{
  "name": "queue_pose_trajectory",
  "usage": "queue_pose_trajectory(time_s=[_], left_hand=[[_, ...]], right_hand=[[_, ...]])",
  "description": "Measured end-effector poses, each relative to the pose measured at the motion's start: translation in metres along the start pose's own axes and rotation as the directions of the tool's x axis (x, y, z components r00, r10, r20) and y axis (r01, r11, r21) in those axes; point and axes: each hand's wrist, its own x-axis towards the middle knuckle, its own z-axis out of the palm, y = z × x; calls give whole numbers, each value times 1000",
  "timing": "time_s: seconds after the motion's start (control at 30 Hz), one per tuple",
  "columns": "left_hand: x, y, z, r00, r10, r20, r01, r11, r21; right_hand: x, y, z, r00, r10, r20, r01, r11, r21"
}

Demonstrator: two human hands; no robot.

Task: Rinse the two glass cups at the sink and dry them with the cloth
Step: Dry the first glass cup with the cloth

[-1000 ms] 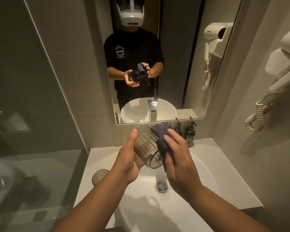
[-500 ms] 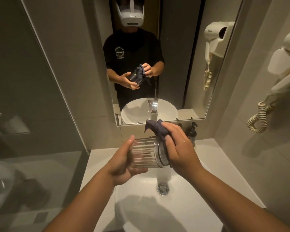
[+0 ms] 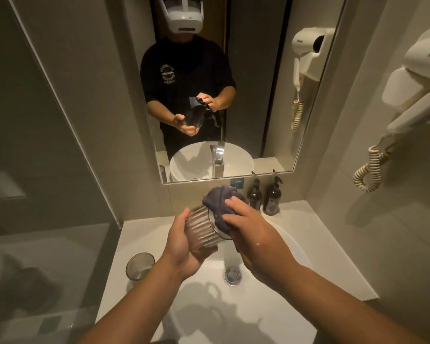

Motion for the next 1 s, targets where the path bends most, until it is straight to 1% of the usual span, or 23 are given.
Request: queue_pose_trajectory(time_s=[0.07,0.13,0.17,0.2,0.27,0.3,0.33,0.37,0.4,0.43,0.5,0.53,0.57,0.67,0.77,0.83,0.9,0.93,0.97,1.0], left_hand=[[0,3,-1,999,39,-33,-37,998,59],[1,9,-6,993,90,-71,-81,989,121],[0,13,-8,991,105,-86,-92,984,150],[0,16,-10,988,120,-99,-102,980,172],[-1,20,-14,984,130,-120,-105,975,194],[-2,21,-14,984,125,-125,-98,974,204],[-2,21,-13,984,120,-128,-91,972,217],[-3,20,-11,985,113,-126,-83,971,225],[-3,19,-9,987,103,-120,-74,972,224],[-3,17,-7,988,96,-117,-69,973,219],[-4,12,-3,989,97,-109,-74,979,192],[-4,9,-4,990,96,-107,-77,983,167],[-5,7,-5,990,93,-110,-77,986,146],[-11,5,-10,990,80,-116,-69,993,97],[-13,7,-13,986,100,-136,-88,992,90],[-12,11,-20,981,121,-154,-100,986,134],[-14,19,-25,975,148,-164,-122,980,156],[-14,23,-29,971,158,-179,-130,979,159],[-15,28,-30,966,176,-190,-141,973,184],[-15,32,-33,964,201,-177,-157,960,234]], right_hand=[[-13,0,4,998,-10,-60,9,1000,-14],[-23,3,6,999,3,-35,-4,1000,-27],[-26,7,6,998,55,-17,-55,999,1],[-27,10,4,989,148,-11,-148,988,53],[-21,13,-5,937,348,-26,-338,925,170],[-15,12,-10,915,398,-62,-378,903,203],[-7,10,-16,909,401,-115,-373,904,209],[1,7,-19,918,363,-160,-330,923,200],[8,2,-20,940,292,-175,-263,949,173],[14,-2,-18,968,209,-141,-189,972,143],[15,-7,-6,998,61,6,-61,998,5],[11,-9,2,998,25,64,-20,997,-78],[6,-10,8,996,10,92,2,991,-131],[-8,-12,17,996,-39,77,51,986,-158],[-22,-8,22,997,-71,30,74,990,-121],[-32,-1,23,997,-60,57,65,993,-98],[-46,9,24,987,-14,162,31,995,-99],[-52,14,26,968,50,244,-31,996,-79],[-59,18,28,933,155,325,-146,988,-54],[-67,21,30,878,264,399,-276,961,-30]])
